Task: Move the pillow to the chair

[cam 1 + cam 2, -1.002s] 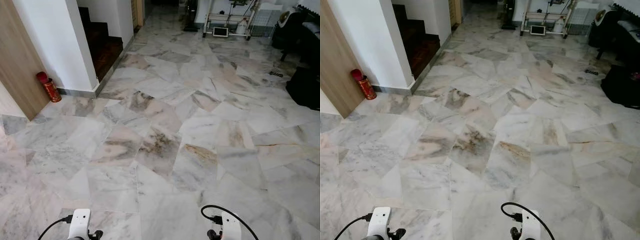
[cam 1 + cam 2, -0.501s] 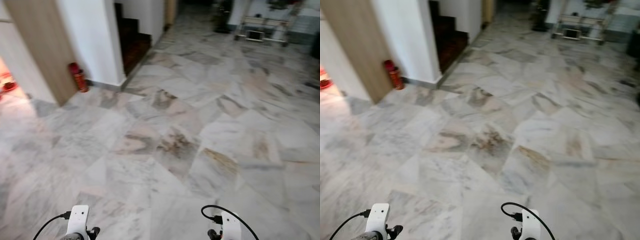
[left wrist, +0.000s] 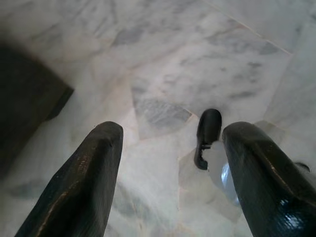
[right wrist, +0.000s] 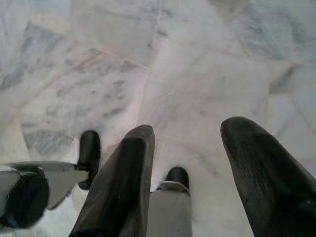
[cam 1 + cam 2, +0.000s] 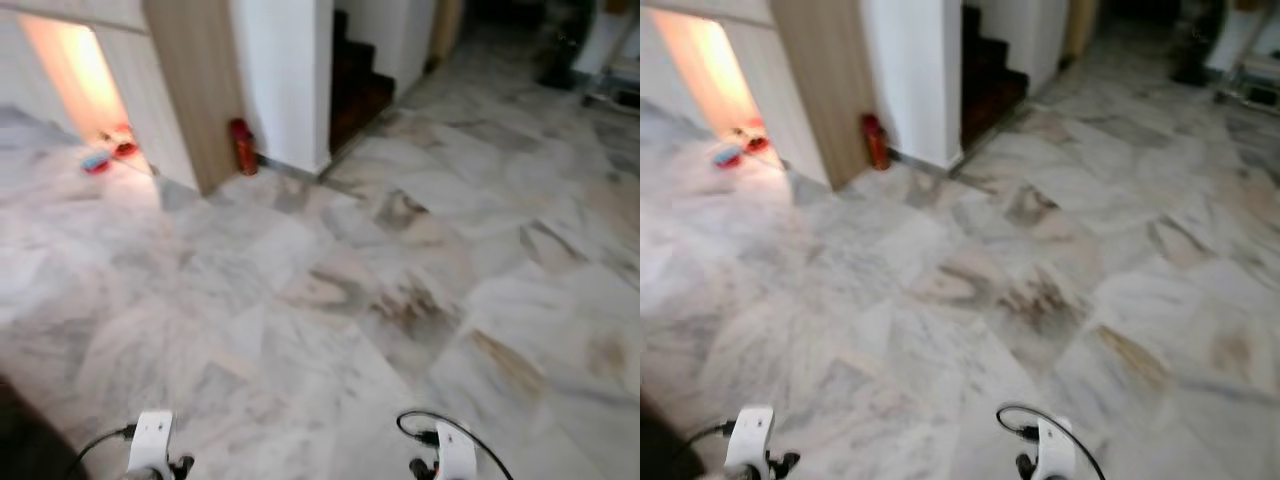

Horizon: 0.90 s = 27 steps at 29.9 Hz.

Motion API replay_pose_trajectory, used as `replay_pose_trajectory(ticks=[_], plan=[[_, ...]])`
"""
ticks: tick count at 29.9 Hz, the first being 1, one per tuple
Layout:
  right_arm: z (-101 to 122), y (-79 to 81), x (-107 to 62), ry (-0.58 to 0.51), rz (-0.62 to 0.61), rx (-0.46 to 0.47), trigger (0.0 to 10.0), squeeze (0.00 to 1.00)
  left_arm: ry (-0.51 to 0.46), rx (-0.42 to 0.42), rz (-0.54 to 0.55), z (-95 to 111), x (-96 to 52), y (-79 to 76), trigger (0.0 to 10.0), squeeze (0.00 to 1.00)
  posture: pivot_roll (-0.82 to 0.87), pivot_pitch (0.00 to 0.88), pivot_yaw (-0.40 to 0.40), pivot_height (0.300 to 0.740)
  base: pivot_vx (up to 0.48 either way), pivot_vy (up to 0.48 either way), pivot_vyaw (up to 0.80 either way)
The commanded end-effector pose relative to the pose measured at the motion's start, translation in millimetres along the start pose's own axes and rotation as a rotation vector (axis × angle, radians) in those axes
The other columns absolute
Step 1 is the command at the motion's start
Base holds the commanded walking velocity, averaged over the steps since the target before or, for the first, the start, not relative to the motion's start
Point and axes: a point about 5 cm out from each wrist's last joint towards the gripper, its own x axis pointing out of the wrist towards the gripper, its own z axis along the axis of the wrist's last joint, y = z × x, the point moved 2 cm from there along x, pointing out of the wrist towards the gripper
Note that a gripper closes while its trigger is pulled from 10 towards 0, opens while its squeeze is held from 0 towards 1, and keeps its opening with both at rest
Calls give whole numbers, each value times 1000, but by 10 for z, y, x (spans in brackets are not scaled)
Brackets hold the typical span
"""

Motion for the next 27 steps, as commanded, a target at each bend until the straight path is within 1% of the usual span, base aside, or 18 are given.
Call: replay_pose_trajectory(ticks=[1, 18, 27], plan=[[3, 32, 5, 4, 5, 0, 10000, 0, 31, 5, 15, -78, -10, 41, 10000, 0, -15, 0, -11, 740, 0, 0, 800], [-15, 30, 3, 8, 1, 9, 10000, 0, 37, 2, 21, -103, -14, 48, 10000, 0, -17, 0, -6, 740, 0, 0, 800], [11, 29, 7, 2, -3, 17, 10000, 0, 32, -8, 24, -77, -10, 48, 10000, 0, -2, 0, -8, 740, 0, 0, 800]])
